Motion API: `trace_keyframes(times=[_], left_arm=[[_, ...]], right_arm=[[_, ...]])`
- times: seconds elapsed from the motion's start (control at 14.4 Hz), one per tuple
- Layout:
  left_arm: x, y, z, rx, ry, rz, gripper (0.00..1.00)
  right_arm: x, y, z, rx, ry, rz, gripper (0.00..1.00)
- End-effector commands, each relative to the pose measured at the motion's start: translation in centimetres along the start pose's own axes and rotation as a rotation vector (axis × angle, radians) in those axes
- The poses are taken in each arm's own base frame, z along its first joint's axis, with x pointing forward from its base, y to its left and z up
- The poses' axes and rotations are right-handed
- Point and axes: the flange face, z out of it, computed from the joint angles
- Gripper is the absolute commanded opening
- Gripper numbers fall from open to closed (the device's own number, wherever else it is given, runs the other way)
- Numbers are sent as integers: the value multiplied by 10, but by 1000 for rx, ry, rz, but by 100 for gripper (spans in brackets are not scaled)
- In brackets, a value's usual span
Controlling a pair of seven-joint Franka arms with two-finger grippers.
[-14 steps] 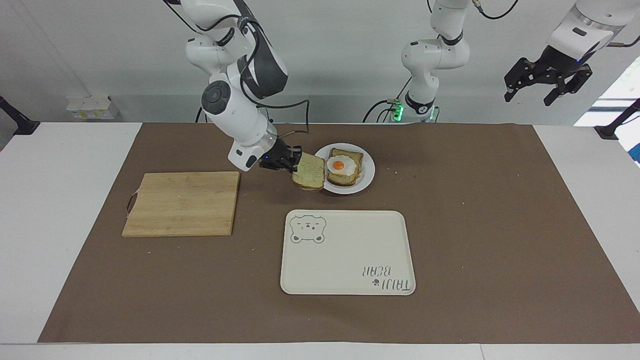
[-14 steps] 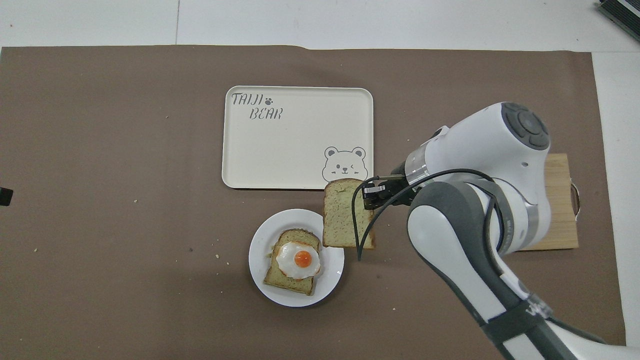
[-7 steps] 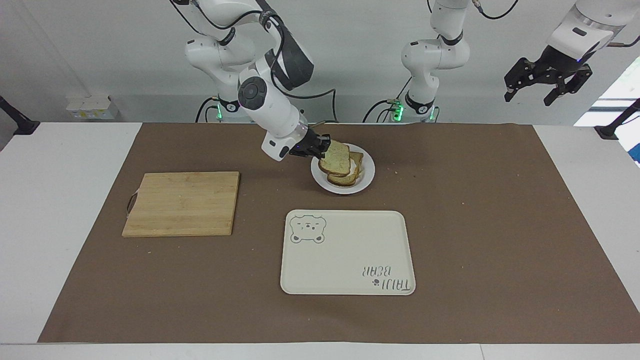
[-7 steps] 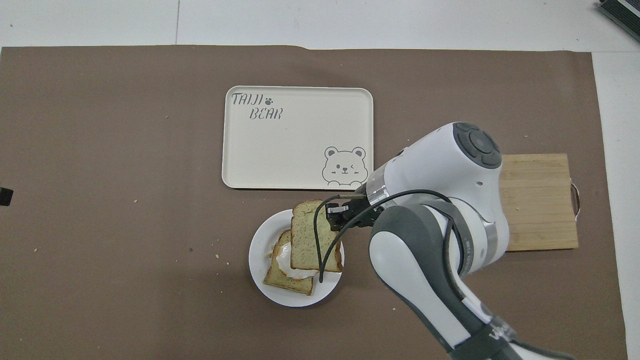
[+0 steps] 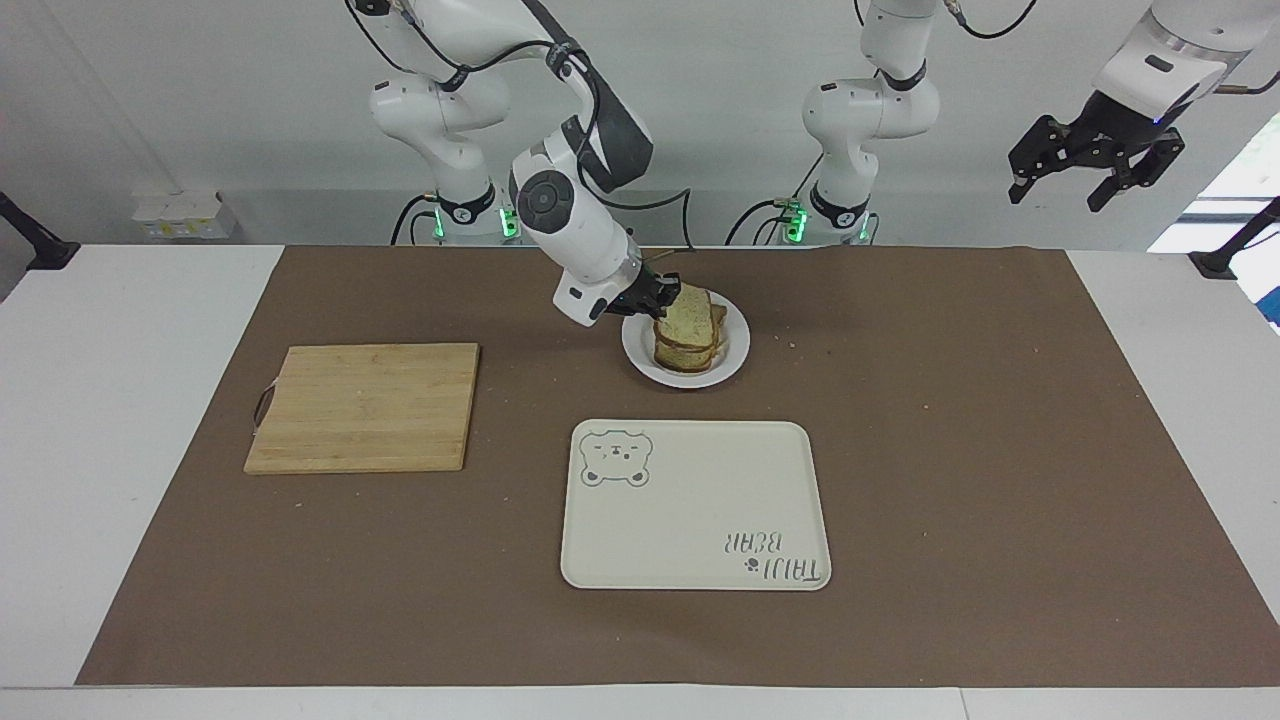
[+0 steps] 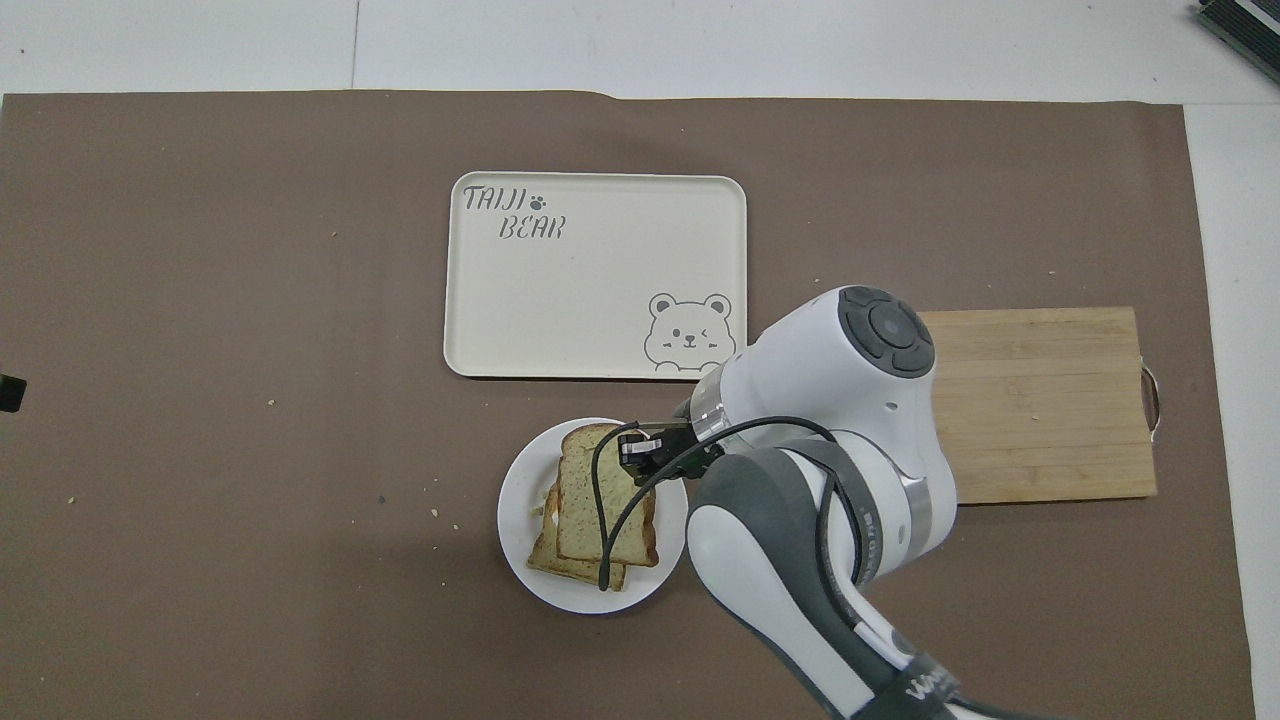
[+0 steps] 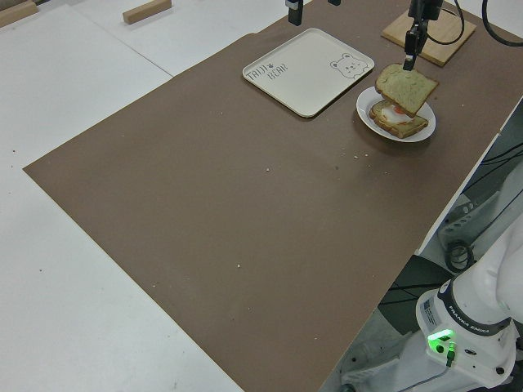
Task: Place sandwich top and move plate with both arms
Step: 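Lower the bread slice onto the egg and open the right gripper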
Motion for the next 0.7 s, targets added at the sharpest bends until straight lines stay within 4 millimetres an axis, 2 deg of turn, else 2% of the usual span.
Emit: trace_keyframes(times=[0.0,0.07,0.14,0.42,0.49,0.56,0.63], left_arm=[[-6,5,-3,-3,-4,-4,100],[-6,5,-3,-3,-4,-4,100],[-6,5,-3,-5,-3,-4,100],[-6,5,-2,-4,-5,-4,100],[-6,5,-2,-5,-5,-4,100],[-6,5,-2,-5,-5,-4,100],[-6,5,-2,-5,-5,-4,100]], right_arm=[[4,0,26,22,17,-18,0],[-1,-12,41,17,16,-37,0],[-2,-12,47,15,20,-41,0],[-4,-1,57,-10,8,-65,0],[-2,2,55,-12,11,-59,5],[2,8,53,-10,12,-45,39],[5,13,52,-21,15,-44,92]])
